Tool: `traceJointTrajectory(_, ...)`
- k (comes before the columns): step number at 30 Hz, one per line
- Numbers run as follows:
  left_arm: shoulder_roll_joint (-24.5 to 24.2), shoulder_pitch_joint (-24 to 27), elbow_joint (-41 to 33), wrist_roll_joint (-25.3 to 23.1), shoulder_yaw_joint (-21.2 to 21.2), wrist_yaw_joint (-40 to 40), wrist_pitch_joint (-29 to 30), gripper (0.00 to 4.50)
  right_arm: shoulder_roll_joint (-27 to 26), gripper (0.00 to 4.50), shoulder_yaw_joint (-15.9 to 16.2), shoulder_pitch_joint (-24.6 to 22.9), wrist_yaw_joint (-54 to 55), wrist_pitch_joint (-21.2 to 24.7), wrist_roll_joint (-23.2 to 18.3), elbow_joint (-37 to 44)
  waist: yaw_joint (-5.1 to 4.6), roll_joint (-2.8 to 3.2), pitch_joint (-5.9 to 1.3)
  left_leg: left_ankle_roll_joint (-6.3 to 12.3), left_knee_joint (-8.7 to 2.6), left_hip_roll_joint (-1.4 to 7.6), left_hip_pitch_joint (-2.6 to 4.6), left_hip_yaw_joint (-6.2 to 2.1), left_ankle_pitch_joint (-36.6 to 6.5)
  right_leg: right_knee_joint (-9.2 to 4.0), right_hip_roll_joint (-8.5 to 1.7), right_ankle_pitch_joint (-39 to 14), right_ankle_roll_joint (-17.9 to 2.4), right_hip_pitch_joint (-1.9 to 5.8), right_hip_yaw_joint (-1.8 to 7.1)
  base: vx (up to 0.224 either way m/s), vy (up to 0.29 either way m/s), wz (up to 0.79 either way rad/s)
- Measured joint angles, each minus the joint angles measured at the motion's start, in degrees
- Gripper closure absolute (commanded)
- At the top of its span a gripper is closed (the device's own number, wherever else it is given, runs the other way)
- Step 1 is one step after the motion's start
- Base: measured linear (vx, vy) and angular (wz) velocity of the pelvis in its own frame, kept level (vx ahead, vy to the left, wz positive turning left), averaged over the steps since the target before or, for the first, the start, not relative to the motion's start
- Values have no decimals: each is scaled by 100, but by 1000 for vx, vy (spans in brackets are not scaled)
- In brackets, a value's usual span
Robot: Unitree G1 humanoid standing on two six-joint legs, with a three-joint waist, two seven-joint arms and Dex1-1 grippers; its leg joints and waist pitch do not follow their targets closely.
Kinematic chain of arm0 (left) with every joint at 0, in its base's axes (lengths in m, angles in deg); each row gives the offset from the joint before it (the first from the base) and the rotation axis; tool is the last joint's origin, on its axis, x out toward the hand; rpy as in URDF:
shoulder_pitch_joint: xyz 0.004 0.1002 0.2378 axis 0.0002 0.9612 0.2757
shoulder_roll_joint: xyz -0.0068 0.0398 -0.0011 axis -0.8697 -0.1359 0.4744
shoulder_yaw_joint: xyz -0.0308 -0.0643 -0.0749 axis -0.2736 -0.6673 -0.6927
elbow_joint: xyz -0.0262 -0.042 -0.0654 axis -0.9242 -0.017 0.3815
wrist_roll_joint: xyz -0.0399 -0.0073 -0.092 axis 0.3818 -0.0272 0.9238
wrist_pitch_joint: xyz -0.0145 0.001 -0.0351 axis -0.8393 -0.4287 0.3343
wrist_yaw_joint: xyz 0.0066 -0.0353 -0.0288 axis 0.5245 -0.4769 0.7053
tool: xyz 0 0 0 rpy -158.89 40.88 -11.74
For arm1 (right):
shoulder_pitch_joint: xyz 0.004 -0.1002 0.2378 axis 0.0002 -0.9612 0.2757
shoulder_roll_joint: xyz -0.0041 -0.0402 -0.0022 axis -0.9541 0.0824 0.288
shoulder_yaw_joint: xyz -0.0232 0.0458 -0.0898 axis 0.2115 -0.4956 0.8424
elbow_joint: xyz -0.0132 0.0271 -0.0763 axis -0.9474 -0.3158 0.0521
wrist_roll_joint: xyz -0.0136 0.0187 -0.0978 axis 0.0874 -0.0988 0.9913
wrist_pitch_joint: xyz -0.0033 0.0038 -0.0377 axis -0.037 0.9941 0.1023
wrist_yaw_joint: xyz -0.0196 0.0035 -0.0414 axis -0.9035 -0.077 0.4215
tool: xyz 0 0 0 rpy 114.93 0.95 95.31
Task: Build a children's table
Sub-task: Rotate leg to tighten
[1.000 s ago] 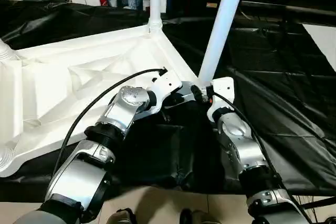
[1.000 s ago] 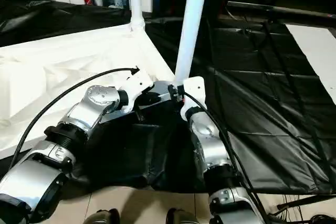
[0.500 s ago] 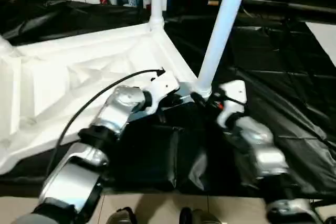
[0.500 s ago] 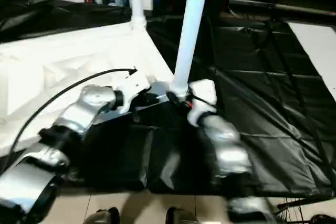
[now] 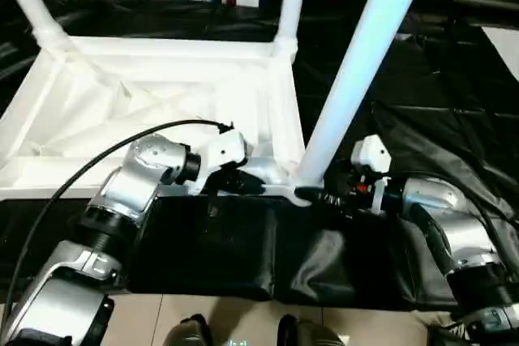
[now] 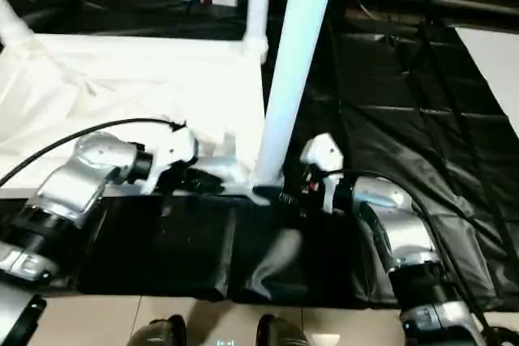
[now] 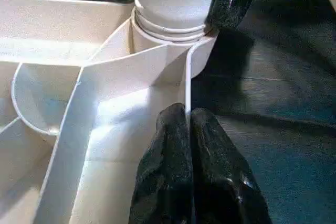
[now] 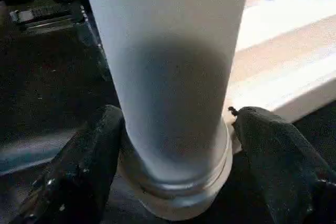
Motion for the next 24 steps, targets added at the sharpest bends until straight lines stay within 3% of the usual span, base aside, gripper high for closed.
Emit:
traceJointTrajectory(5,-21,32,-59,22,25,48,38,450,51,89,69,14,-218,-4,8,-58,4,-3,2,-4,18,4,0,0,2,12,0,2,-2,1,1,0,0,0)
traceJointTrajectory(15,-30,46,-124,31,27,65,118,450,61,175,127,58,-357,-11,6,-153,10,-4,1,-3,24,5,-2,1,2,19,-1,2,-3,1,0,0,0,0)
traceJointTrajectory(24,-57,45,-120,24,29,47,112,450,-24,185,114,89,-338,-136,7,-298,11,-5,0,-3,47,11,-2,0,2,42,0,2,-3,1,-1,0,0,0)
